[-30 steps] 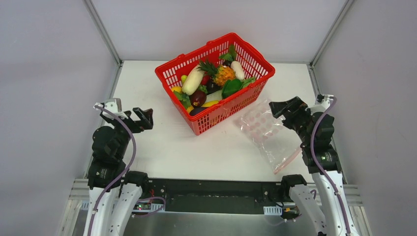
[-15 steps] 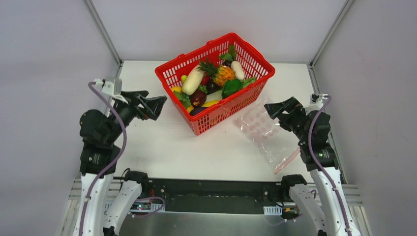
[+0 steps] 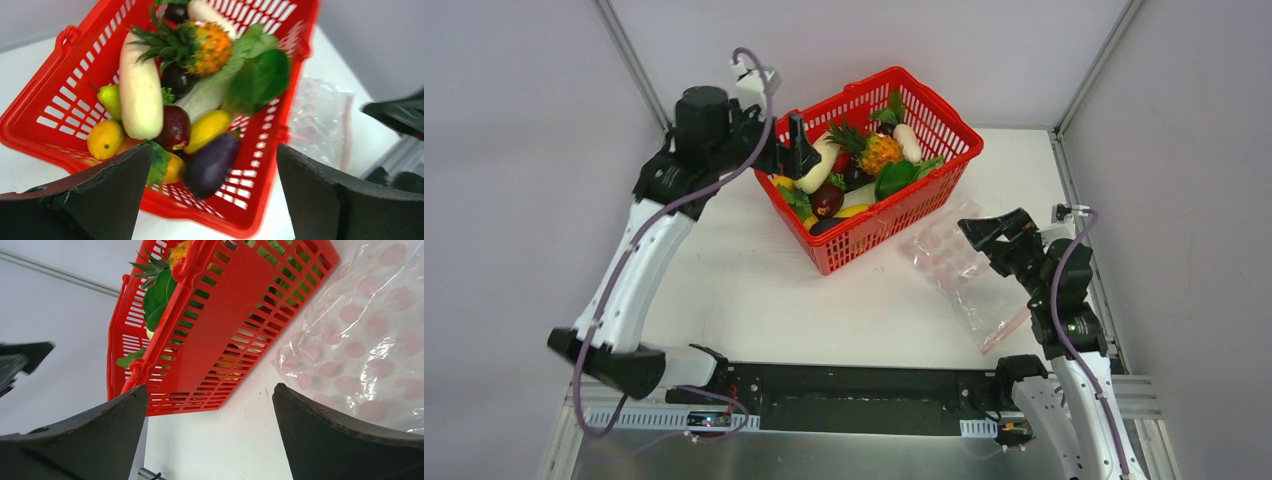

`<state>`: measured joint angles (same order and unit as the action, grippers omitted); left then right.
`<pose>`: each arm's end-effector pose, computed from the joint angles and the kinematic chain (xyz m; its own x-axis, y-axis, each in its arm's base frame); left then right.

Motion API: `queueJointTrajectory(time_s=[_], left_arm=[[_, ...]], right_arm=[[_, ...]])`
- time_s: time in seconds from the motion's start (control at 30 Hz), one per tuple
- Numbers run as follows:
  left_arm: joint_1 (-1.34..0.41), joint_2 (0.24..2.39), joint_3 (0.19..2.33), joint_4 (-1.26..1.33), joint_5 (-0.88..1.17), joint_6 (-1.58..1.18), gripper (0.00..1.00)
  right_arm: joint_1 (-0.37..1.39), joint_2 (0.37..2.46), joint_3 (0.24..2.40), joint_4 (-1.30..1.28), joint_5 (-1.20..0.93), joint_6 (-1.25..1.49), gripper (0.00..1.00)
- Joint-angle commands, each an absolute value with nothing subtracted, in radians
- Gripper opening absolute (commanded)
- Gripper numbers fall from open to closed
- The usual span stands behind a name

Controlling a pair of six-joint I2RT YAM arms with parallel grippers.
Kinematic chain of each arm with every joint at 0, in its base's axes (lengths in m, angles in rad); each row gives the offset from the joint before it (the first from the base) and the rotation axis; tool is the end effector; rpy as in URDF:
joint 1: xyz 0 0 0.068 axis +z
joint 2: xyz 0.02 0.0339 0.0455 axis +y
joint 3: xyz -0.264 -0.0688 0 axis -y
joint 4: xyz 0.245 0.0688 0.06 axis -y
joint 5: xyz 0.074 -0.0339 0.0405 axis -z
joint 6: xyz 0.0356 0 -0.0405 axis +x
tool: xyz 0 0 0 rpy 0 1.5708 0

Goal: Place the food in the zip-top bag and seal the zipper
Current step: Adjust the bin at the center of the board.

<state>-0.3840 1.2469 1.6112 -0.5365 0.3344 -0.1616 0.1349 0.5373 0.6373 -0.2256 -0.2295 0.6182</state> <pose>0.2270 -0.1043 0.4887 -0.2620 -0.0581 -0.9633 0.6196 0.7552 -0.2140 0.1364 0.0267 0.3192 -0.3067 0.5279 -0.7920 -0.2170 0.7714 0.5982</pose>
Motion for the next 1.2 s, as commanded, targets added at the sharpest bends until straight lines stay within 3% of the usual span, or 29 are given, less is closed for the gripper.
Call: queueJointTrajectory(time_s=[0.0, 0.13, 0.27, 0.5, 0.83, 1.0, 1.17], left_arm=[[-0.394, 1.465, 1.745, -0.662, 0.243, -0.097, 1.00], [-0.397, 1.643, 1.872, -0.759, 0.140, -0.083, 1.00], [-0.397, 1.694, 1.828, -0.759, 0.058, -0.084, 1.00], [-0.387, 1.671, 1.677, -0.725, -0.039, -0.099, 1.00], [-0.293, 1.463, 1.329, -0.584, -0.059, -0.192, 1.00], [-0.262, 1.409, 1.242, -0.560, -0.033, -0.199, 1.00], [-0.264, 1.454, 1.300, -0.590, -0.007, -0.184, 1.00]], right_arm=[[0.138, 0.503, 0.607, -0.153, -0.273, 0.670, 0.98], [0.138, 0.497, 0.598, -0.150, -0.279, 0.676, 0.98], [0.137, 0.497, 0.583, -0.145, -0.275, 0.676, 0.98], [0.137, 0.524, 0.549, -0.105, -0.284, 0.686, 0.98], [0.137, 0.585, 0.532, -0.089, -0.280, 0.667, 0.98], [0.137, 0.618, 0.520, -0.067, -0.291, 0.671, 0.98], [0.137, 0.633, 0.513, -0.055, -0.308, 0.681, 0.98]])
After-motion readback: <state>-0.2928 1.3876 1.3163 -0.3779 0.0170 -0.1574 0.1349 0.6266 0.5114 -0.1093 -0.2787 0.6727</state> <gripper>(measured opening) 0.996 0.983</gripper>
